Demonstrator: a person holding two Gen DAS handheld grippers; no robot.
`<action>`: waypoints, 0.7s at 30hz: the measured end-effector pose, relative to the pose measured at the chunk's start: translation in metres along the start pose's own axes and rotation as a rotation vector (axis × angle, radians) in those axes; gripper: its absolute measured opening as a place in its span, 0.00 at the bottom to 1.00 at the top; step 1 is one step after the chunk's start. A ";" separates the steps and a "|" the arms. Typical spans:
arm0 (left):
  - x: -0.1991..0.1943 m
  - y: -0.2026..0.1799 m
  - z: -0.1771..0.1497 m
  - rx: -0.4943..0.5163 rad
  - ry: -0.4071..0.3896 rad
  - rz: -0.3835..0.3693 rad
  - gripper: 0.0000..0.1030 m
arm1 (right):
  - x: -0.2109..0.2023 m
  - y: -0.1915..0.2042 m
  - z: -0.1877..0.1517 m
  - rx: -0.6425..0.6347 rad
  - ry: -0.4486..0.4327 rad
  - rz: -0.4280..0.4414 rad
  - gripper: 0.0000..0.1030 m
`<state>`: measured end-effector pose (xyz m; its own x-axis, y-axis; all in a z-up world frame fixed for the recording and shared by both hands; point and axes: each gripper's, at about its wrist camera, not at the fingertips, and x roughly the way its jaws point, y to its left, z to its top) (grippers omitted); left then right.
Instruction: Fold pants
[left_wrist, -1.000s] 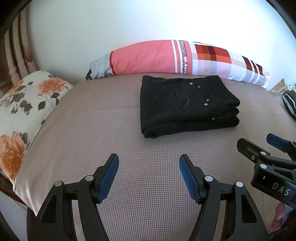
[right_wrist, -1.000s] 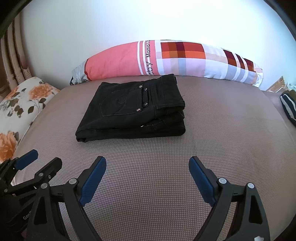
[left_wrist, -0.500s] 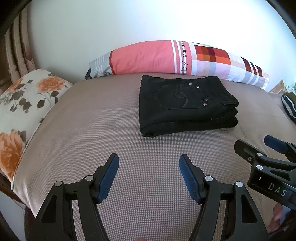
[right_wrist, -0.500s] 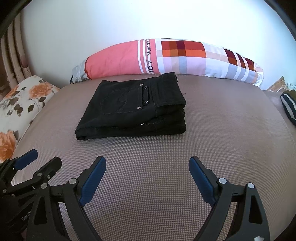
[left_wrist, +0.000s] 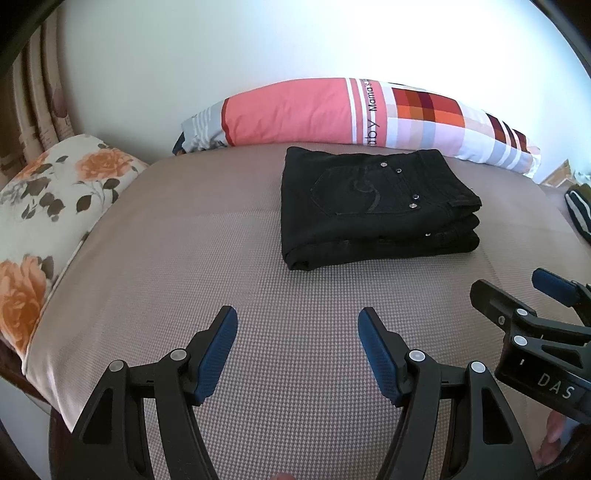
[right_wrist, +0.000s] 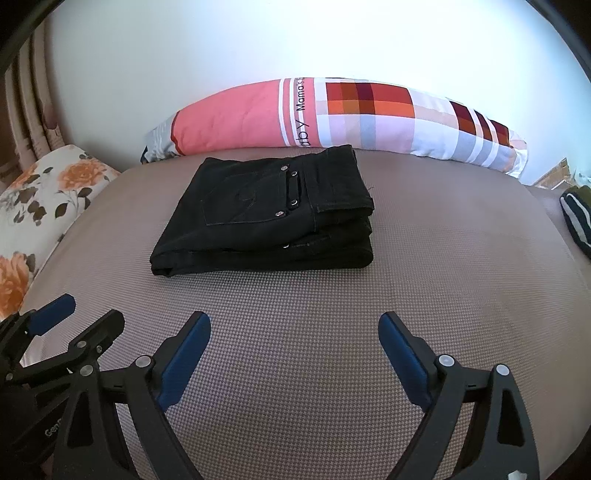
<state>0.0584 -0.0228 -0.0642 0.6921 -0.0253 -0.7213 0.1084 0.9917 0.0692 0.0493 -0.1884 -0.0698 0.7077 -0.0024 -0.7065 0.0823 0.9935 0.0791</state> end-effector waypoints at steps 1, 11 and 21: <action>0.000 0.000 0.000 0.002 0.002 0.000 0.66 | 0.000 0.000 0.000 0.003 0.001 0.000 0.88; 0.000 -0.001 -0.001 0.001 0.002 0.006 0.66 | 0.000 0.000 0.000 0.007 0.003 0.000 0.88; 0.002 -0.002 -0.002 0.006 0.007 -0.005 0.66 | 0.004 -0.002 -0.001 0.012 0.011 -0.003 0.88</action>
<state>0.0586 -0.0251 -0.0671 0.6867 -0.0298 -0.7264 0.1163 0.9908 0.0692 0.0509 -0.1904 -0.0734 0.6995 -0.0039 -0.7146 0.0925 0.9921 0.0852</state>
